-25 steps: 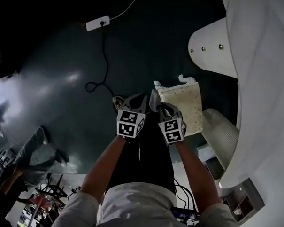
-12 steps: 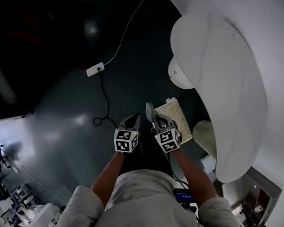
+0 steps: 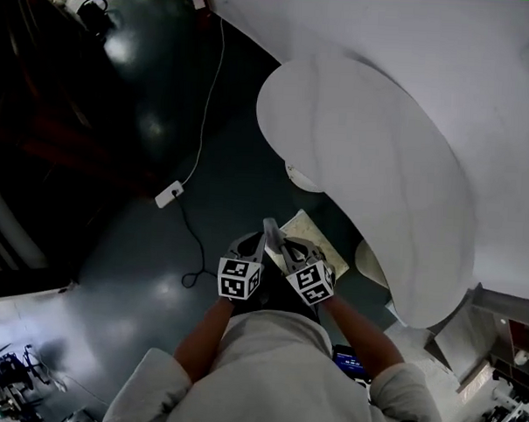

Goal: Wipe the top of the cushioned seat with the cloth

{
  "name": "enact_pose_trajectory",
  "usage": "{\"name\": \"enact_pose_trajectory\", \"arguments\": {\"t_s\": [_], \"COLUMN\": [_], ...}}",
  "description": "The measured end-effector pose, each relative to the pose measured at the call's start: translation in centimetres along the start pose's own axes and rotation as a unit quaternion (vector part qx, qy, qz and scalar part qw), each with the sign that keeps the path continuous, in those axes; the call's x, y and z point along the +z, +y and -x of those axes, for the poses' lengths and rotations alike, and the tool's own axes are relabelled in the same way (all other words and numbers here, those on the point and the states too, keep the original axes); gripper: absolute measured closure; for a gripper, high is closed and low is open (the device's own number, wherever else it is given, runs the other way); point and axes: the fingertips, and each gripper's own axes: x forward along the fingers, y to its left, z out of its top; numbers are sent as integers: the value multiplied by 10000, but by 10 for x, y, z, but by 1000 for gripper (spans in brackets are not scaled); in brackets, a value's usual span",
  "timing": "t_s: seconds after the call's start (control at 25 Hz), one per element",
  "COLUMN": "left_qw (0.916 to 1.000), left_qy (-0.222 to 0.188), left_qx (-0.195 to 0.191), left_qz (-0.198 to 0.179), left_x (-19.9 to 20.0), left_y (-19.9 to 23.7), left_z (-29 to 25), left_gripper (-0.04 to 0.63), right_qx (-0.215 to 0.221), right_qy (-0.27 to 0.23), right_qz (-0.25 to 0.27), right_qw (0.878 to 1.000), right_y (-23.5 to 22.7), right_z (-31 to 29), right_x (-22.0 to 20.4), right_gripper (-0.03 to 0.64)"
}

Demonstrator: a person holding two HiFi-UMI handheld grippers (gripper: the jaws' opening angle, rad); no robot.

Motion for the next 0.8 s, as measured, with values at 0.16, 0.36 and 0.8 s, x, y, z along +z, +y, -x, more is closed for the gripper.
{"name": "enact_pose_trajectory", "arguments": {"t_s": [0.16,0.36,0.8], "left_qw": [9983,9904,9588], "left_qy": [136,19,-164], "left_qx": [-421,-1019,-2287], "left_qz": [-374,-937,-1679], "left_x": [14,39,29], "left_y": [-20,-34,-16], "left_z": [-8,-7,62], "left_gripper": [581,581,581], "right_qx": [-670,-1568,-3079], "right_qy": [-133,-431,-622], "right_qz": [-459,-1053,-1857], "right_qw": [9966,9810,9310], "right_y": [-28,-49,27], "right_z": [18,37,61], "right_x": [3,7,3], "right_gripper": [603,603,603]}}
